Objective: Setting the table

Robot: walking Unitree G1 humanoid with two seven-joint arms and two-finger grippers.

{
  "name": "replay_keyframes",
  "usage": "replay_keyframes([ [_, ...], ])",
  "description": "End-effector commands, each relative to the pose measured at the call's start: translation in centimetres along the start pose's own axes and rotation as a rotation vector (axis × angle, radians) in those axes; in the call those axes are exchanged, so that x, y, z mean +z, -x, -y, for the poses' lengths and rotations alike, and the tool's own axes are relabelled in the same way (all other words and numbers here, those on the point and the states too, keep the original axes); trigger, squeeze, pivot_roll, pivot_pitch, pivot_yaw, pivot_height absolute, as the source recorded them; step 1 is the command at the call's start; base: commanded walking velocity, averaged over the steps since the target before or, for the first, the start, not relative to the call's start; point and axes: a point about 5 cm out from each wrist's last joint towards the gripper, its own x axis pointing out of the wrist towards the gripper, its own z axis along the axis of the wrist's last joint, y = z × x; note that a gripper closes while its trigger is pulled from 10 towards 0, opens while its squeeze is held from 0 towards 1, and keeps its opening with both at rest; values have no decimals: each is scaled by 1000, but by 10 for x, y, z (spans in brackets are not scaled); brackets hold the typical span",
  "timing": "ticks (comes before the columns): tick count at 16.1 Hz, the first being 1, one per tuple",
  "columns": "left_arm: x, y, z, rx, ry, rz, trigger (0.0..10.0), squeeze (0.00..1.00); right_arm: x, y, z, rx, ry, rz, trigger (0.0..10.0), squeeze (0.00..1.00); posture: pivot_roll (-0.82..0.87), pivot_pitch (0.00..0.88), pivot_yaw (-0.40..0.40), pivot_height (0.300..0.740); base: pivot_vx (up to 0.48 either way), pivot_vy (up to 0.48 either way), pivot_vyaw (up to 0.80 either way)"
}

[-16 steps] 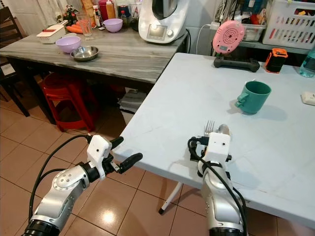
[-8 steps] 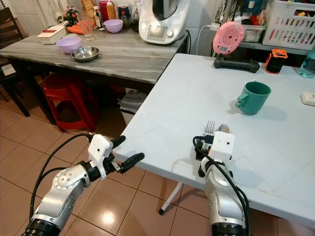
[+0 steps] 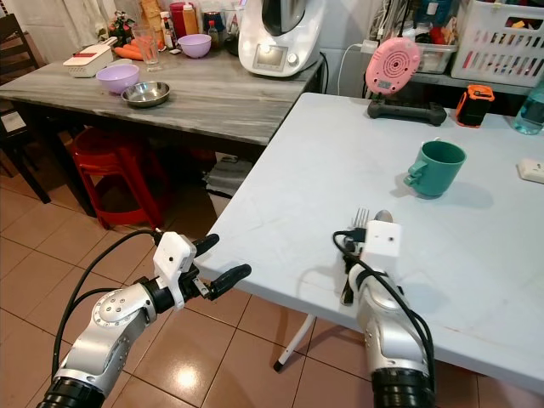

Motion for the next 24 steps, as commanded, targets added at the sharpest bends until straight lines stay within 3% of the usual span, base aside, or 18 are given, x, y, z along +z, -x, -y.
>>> replay_keyframes([
  [1,2,0,-2,-6,-23,-4,10000,0,-9,-1,-8,34,24,-63,10000,0,-43,0,41,740,0,0,0],
  [6,2,-2,-3,0,-18,-4,10000,0,-8,-4,-16,63,33,-75,10000,0,-43,0,41,740,0,0,0],
  [7,3,-2,-2,-5,-19,-3,10000,0,-9,-4,-17,62,33,-80,2471,0,-43,0,41,740,0,0,0],
  [8,3,-3,-2,-7,-19,-2,10000,0,-10,-4,-17,62,25,-82,0,0,-43,0,41,740,0,0,0],
  [19,3,-4,6,-63,-18,8,10000,0,-19,-1,-14,54,8,-118,0,0,-52,0,40,740,0,0,0],
  [24,5,-5,3,-62,-15,18,10000,0,-10,-1,-6,1,-76,-79,0,0,-52,0,35,740,0,0,0],
])
